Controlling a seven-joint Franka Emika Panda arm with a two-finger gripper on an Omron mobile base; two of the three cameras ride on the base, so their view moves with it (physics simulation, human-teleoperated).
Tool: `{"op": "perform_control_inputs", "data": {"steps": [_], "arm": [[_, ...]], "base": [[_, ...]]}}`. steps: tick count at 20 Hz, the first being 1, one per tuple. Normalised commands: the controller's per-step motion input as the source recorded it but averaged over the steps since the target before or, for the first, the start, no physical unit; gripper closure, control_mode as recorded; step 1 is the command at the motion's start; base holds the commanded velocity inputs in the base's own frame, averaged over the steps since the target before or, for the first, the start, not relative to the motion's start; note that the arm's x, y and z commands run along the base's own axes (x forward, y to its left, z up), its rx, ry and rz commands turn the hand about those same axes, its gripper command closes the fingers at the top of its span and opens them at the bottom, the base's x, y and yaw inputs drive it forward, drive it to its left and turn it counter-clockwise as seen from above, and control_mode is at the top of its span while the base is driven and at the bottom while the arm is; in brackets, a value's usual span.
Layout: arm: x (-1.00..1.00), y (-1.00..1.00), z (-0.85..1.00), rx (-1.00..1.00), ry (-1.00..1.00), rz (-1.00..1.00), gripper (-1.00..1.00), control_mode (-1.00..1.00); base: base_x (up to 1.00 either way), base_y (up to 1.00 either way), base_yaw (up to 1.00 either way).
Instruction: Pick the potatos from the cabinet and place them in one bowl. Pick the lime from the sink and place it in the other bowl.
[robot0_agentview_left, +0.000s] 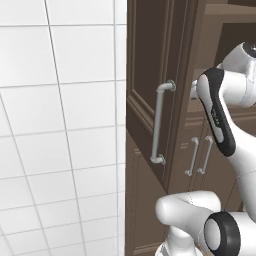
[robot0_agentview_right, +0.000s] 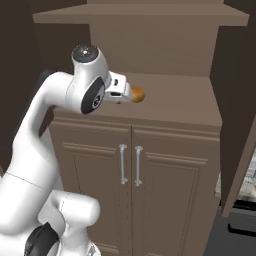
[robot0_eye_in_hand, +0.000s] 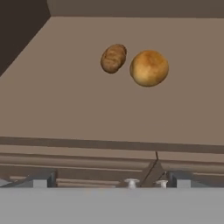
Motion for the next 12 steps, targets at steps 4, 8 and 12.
{"op": "perform_control_inputs", "data": {"steps": [4,8,12], "arm": [[0.00,-0.41,0.00,0.00,-0.10,0.00,-1.00,-1.00],[0.00,-0.28,0.00,0.00,-0.05,0.00,-1.00,-1.00],[0.15,-0.15,0.01,0.00,-0.01,0.00,-1.00,-1.00]], "base": [[0.00,0.00,0.00],[0.00,0.00,0.00],[0.00,0.00,0.00]]}}
